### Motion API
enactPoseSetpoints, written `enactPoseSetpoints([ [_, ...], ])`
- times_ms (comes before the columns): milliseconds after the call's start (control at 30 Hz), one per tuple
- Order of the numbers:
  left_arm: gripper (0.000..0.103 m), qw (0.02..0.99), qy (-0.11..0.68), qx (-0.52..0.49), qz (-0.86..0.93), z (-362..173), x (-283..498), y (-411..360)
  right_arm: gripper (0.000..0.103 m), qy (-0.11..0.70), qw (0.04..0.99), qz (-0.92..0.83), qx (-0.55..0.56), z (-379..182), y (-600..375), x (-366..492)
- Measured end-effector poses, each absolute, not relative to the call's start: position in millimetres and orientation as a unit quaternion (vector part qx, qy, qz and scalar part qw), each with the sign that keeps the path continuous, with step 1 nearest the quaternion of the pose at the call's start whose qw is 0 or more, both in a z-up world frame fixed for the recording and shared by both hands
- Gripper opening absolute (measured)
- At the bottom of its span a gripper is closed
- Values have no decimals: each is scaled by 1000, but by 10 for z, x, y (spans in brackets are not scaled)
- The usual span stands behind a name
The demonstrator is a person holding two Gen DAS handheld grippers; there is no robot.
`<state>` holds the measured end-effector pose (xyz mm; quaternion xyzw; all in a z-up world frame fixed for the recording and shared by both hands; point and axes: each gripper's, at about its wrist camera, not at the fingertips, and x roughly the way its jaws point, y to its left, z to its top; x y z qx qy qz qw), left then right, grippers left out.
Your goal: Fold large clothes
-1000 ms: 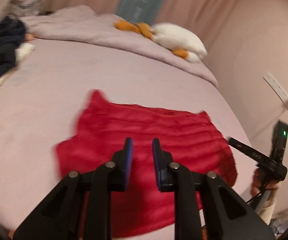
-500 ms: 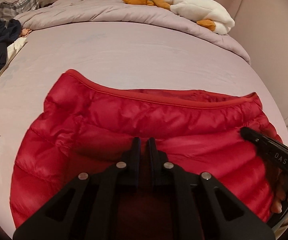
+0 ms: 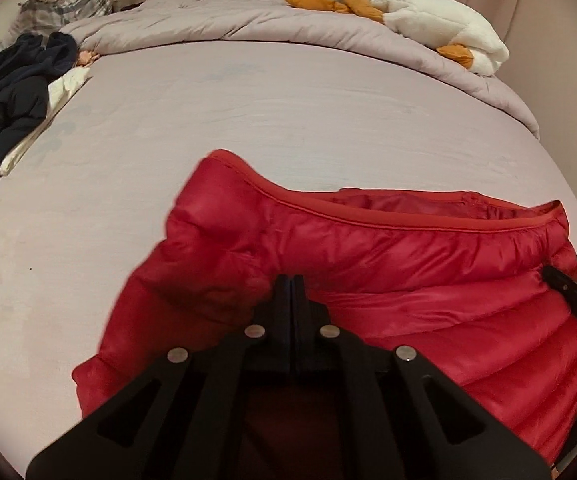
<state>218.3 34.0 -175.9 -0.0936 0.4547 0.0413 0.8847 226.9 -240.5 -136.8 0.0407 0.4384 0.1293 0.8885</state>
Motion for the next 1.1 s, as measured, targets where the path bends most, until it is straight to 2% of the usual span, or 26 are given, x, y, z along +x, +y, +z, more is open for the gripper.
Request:
enactPoseSetpoints([
  [567, 4, 876, 464, -113, 64, -1713, 2013, 471, 0, 435, 891, 117, 56, -1375, -2612, 2136],
  [767, 4, 864, 472, -165, 60, -1705, 2006, 588, 0, 437, 887, 129, 74, -1384, -2659, 2175],
  [1100, 4, 874, 447, -169, 89, -1481, 1620, 626, 0, 422, 897, 102, 80, -1321, -2760, 2048],
])
